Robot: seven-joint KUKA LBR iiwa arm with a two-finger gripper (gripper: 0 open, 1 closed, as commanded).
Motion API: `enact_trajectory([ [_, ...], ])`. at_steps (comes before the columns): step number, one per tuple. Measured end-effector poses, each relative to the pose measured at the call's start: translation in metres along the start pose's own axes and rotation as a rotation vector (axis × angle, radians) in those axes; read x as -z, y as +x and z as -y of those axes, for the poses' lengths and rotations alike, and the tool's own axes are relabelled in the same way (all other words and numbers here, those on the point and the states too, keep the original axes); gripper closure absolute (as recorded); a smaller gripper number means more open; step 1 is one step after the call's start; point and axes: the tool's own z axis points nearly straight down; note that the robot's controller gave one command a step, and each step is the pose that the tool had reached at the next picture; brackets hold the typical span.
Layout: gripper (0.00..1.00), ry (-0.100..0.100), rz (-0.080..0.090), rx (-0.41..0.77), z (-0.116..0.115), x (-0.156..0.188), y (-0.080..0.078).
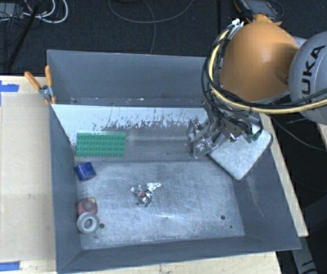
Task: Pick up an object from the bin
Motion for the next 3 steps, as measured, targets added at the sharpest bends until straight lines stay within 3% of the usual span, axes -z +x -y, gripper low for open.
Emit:
enact_trajectory([
  [1,0.00,-0.004,-0.007,-0.004,0.000,-0.005,0.002],
  [2,0.00,-0.011,-0.015,0.254,-0.093,-0.172,0.002],
  [3,0.00,-0.007,-0.004,0.248,-0.043,-0.176,-0.011],
])
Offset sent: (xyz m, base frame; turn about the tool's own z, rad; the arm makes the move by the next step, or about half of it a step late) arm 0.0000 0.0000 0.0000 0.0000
